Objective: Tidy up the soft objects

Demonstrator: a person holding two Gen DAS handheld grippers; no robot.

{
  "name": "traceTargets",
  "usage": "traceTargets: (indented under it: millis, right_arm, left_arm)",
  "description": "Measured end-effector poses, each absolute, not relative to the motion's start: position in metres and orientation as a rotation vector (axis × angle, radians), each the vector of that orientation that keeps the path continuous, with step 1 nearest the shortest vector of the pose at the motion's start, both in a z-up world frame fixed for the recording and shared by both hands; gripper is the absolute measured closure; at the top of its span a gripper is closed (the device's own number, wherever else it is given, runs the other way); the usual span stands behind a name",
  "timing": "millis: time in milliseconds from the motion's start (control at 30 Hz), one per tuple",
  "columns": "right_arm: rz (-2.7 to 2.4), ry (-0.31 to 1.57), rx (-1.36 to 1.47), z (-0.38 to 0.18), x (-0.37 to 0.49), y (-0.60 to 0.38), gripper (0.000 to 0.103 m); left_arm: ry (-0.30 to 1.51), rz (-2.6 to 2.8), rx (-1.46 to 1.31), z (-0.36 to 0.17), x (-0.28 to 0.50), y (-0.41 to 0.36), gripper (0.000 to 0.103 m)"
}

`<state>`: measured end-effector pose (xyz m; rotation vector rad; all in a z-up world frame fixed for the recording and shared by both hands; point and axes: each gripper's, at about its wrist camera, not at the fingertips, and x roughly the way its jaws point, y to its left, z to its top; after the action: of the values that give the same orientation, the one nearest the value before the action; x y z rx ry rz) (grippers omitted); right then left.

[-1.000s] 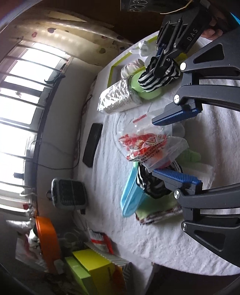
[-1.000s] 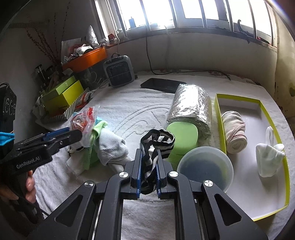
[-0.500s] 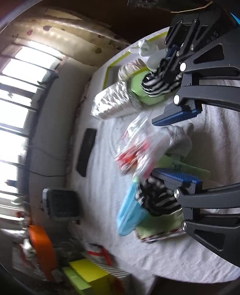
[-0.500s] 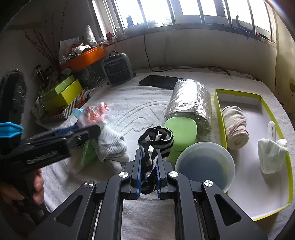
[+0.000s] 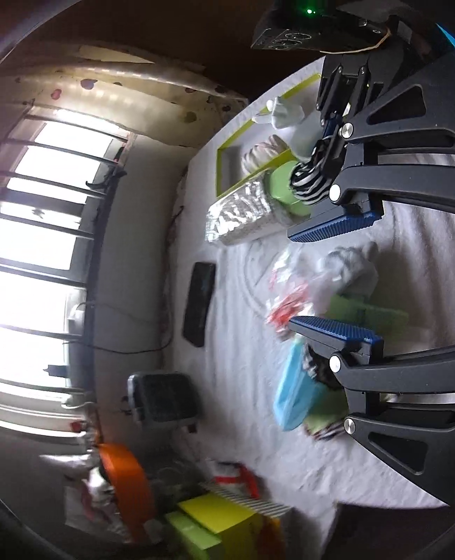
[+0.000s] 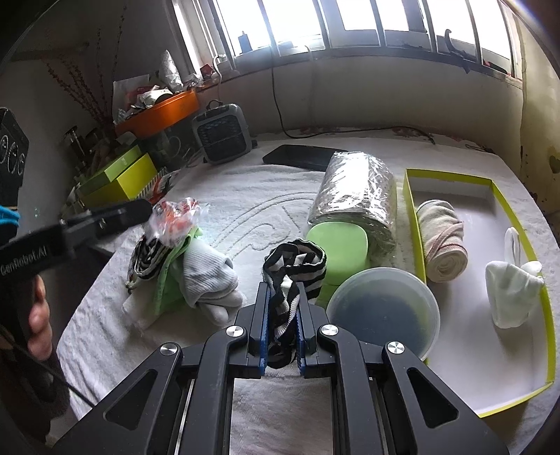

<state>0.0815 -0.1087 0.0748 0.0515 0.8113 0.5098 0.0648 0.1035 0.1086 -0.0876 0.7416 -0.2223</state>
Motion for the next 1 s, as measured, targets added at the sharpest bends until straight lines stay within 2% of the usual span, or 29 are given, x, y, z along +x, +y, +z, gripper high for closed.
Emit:
traceTargets:
  millis: [233,333,633,700,767,833,1000]
  right_arm:
    - [0.511,0.814,0.050,0.075,0.081,-0.109,0.091]
    - [0.509,0.818,0.049,0.074,0.081,-0.109,0.091]
    - [0.506,0.824,0.054,0.072,0.081,-0.108,0.091]
    - [0.505,0.825,0.054,0.071,0.082,-0.108,0.091]
    - [0.507,0.824,0.054,0.071,0.081,-0.108,0.091]
    - [0.507,0.824,0.054,0.070,0.082,-0.108,0.091]
    - [0.507,0.827,0.056,0.069,0.083,-0.108,0.091]
  left_arm:
    - [0.785,-0.197,-0.067,0.106,0.087,0.117,0.050]
    - [0.797,-0.184,-0.072,0.105,0.096,0.120,0.037]
    - [0.882,-0.210,-0.051,0.092,0.124,0.111,0.037]
    - [0.888,-0.205,-0.016,0.090,0.128,0.106,0.041]
    - [0.899,-0.211,-0.005,0.085,0.130,0.102,0.062]
    - [0.903,-0.206,0.013,0.082,0.131,0.100,0.075]
    - [0.902,-0.193,0.048,0.078,0.130,0.097,0.080]
